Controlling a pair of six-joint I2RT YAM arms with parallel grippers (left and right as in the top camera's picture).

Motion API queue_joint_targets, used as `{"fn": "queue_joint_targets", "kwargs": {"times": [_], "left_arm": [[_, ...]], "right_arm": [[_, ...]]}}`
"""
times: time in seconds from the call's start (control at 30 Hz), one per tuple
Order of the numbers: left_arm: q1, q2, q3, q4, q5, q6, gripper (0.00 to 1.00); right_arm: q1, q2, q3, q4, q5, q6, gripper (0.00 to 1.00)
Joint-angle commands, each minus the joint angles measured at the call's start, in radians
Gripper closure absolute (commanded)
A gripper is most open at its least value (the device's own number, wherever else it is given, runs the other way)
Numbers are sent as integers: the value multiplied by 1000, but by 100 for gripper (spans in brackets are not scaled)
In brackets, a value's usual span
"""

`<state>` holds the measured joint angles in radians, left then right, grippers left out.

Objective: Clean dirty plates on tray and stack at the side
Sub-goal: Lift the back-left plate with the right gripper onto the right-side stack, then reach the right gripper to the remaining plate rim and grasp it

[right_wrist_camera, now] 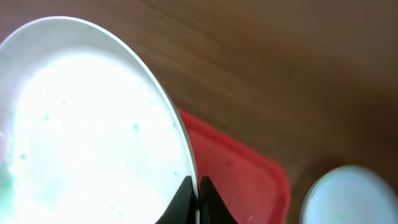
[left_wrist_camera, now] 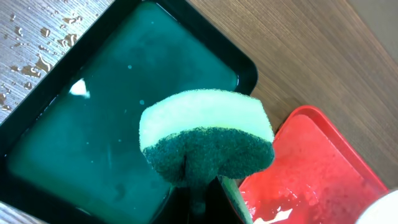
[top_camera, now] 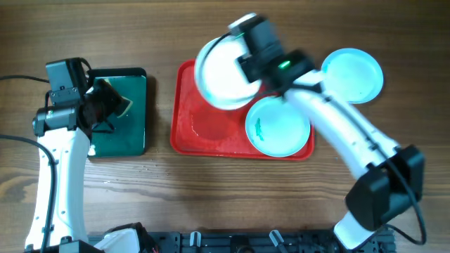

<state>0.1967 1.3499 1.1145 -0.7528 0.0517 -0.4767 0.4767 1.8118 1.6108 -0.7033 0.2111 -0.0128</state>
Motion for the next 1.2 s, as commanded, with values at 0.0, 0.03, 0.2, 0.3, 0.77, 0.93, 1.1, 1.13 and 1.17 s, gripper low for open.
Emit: {"fn": "queue_joint_targets", "kwargs": {"times": [0.0, 0.03, 0.2, 0.3, 0.77, 0.93, 1.1, 1.13, 1.17], "left_arm": [[4, -14, 2, 3, 11, -10, 96], [4, -14, 2, 3, 11, -10, 96], [4, -14, 2, 3, 11, -10, 96], [4, -14, 2, 3, 11, -10, 96], [4, -14, 2, 3, 11, -10, 96], [4, -14, 2, 3, 11, -10, 96], [4, -14, 2, 3, 11, -10, 96], [4, -14, 2, 3, 11, -10, 96], [4, -14, 2, 3, 11, -10, 96]], "right_arm": [[-183, -18, 17, -29, -259, 190, 96], [-229, -18, 17, -37, -271, 204, 96], [-458, -18, 12, -66, -287, 226, 96], [-588, -18, -12, -61, -286, 250, 96], [-792, -14, -368, 281, -168, 477, 96], [-792, -3, -395, 330, -145, 484, 94], [-792, -3, -395, 346, -140, 483, 76], [-792, -3, -395, 336, -140, 484, 76], [-792, -3, -394, 324, -154, 483, 76]]}}
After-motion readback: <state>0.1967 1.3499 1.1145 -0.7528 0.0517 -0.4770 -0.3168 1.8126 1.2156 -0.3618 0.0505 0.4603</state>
